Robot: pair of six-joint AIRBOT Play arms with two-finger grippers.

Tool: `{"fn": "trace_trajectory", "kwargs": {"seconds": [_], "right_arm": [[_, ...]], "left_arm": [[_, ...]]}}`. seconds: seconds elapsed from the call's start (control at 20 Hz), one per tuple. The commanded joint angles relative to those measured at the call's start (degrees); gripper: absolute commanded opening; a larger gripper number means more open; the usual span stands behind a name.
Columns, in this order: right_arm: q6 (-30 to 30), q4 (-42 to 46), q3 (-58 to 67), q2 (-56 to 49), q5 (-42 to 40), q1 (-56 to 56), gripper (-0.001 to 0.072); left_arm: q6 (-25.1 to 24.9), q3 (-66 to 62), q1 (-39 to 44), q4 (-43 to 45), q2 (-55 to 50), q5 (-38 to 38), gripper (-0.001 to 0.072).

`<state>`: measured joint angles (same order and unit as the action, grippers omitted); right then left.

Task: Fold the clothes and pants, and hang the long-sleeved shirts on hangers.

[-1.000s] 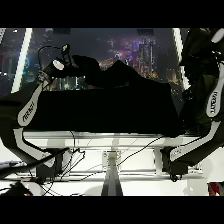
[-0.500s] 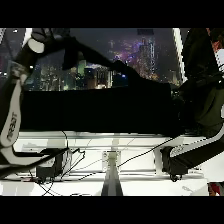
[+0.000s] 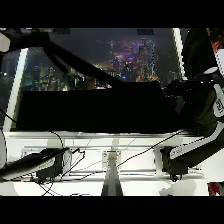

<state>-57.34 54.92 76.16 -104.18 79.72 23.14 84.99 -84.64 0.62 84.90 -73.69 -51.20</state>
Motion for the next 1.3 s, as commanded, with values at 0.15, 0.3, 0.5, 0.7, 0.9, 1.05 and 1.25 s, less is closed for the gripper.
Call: {"fn": "trace_trajectory", "kwargs": {"seconds": [0.15, 0.3, 0.5, 0.7, 0.9, 1.05, 1.25], "right_arm": [[4.3, 0.6, -0.2, -0.1, -4.3, -10.5, 0.0494], [4.5, 2.3, -0.2, -0.1, -5.5, -12.9, 0.0383], [4.5, 2.4, 0.1, 0.0, -8.9, -13.5, 0.0018], [3.3, 8.9, 2.1, 3.5, -12.2, -13.3, 0.0017], [-1.1, 14.1, 2.7, 12.8, -18.0, -8.7, 0.0017], [-1.7, 13.9, 2.7, 20.1, -17.4, -3.5, 0.0017], [-1.6, 13.9, 2.7, 26.1, -15.8, -1.3, 0.0018]], "left_arm": [[2.0, 0.0, -0.3, 1.3, -4.9, -6.7, 0.0012], [2.0, 0.0, 0.8, 1.2, -7.5, -6.7, 0.0013], [2.0, 0.0, 0.7, 1.8, -9.1, -6.7, 0.0013], [-0.6, -0.1, -0.2, 10.9, -7.1, -7.8, 0.0012], [-0.6, -0.1, -5.0, 18.9, -1.0, -11.0, 0.0012], [-0.6, -0.1, -10.2, 19.0, 3.8, -11.9, 0.0012], [-0.7, -0.1, -12.7, 19.0, 8.2, -16.3, 0.0012]]}}
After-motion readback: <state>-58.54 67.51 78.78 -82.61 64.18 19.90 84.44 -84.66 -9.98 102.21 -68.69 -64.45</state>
